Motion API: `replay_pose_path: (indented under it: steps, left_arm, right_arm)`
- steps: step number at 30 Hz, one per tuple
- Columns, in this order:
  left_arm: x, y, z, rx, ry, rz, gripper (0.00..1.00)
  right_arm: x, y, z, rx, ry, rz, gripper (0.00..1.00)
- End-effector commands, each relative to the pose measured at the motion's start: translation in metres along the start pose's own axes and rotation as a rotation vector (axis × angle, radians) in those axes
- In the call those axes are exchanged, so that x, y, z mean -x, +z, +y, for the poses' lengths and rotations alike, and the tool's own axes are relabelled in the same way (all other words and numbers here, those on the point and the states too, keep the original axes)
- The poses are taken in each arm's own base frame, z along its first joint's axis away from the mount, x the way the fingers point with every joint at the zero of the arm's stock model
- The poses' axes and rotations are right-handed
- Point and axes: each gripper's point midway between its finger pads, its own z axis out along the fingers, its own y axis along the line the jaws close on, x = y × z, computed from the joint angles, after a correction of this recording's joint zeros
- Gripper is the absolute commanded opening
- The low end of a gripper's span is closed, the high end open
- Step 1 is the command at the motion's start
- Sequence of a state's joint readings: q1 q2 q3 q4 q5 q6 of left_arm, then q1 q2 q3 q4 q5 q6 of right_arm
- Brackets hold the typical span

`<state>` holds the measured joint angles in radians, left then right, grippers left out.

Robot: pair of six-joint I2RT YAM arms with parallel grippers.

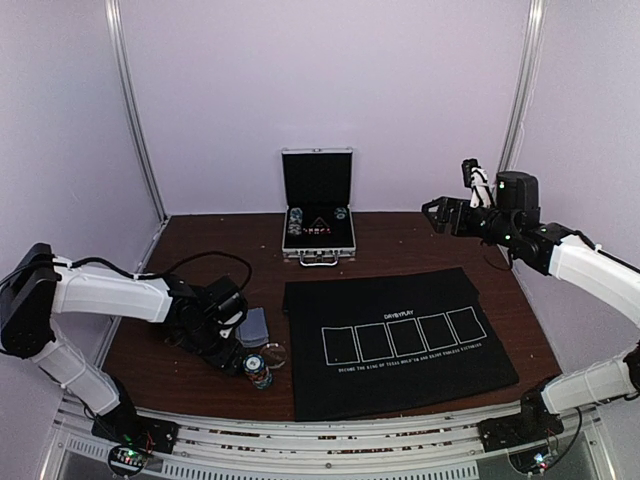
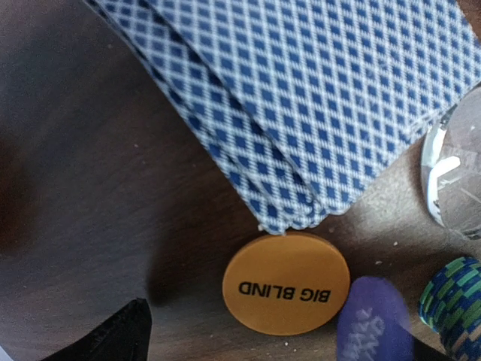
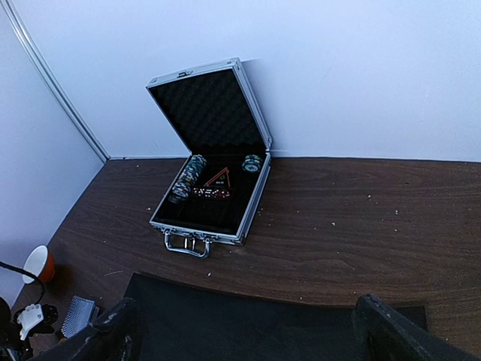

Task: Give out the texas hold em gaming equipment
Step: Move the small blind button and big blind button to the center of the board.

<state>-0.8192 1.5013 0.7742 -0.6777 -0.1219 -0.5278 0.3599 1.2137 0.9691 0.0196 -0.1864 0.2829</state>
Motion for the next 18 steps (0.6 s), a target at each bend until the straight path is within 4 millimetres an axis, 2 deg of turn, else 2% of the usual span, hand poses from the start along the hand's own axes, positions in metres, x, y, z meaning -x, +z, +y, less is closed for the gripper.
replay_pose_path:
  steps: [1,7,11,18]
  left_arm:
    - [0.002,0.003,-0.009,-0.025,0.003,-0.009,0.95]
    - [0.000,0.011,-0.007,0.007,0.001,0.010,0.92]
    - [0.002,0.010,-0.007,0.008,-0.031,0.004,0.78]
    - [0.014,-0.001,0.000,0.046,-0.055,-0.049,0.65]
  right_arm:
    - [-0.006,-0.001,-0.002,-0.017,-0.019,0.014,1.00]
    - [-0.006,0.001,-0.003,-0.023,-0.019,0.019,1.00]
    - [-0.005,0.002,-0.004,-0.025,-0.022,0.015,1.00]
    - [-0.006,0.003,-0.002,-0.017,-0.019,0.017,1.00]
